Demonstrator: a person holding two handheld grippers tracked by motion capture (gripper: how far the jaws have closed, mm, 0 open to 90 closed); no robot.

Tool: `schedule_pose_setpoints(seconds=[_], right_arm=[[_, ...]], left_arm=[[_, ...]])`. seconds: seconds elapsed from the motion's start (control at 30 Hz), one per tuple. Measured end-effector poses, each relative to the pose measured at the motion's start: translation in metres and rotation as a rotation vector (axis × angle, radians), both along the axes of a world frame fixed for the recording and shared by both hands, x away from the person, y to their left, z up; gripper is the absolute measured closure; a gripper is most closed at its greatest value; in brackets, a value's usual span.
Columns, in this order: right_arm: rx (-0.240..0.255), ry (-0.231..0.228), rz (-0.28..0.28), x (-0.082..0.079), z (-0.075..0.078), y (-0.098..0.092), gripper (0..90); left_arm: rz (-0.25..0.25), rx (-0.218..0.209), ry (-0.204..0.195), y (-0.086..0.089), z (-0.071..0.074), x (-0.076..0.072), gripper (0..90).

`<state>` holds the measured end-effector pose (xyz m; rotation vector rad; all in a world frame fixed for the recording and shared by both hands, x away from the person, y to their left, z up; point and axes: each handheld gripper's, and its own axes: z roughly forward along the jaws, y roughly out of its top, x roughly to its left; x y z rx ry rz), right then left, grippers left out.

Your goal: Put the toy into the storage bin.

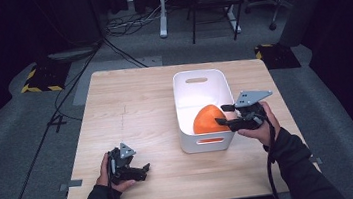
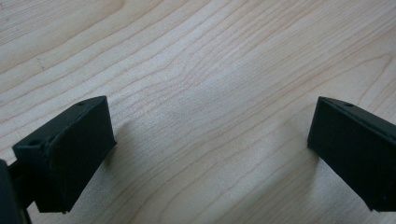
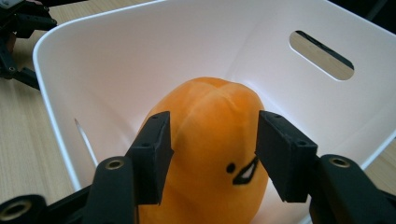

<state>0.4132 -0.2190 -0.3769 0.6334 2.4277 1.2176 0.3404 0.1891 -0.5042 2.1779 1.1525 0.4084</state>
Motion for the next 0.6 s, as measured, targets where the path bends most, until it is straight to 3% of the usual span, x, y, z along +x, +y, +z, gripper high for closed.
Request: schedule_pose_setpoints(seconds=[0.43,0.6], right_arm=[[0.014,-0.027,-0.004,-0.004,0.007,-0.001,44.5],[0.019,-0.046,-0.002,-0.005,0.011,-0.002,38.2]], left_arm=[[0.001,0.0,0.0,0.0,0.0,0.0,0.6],[0.0,0.0,0.0,0.0,0.0,0.0,0.6]])
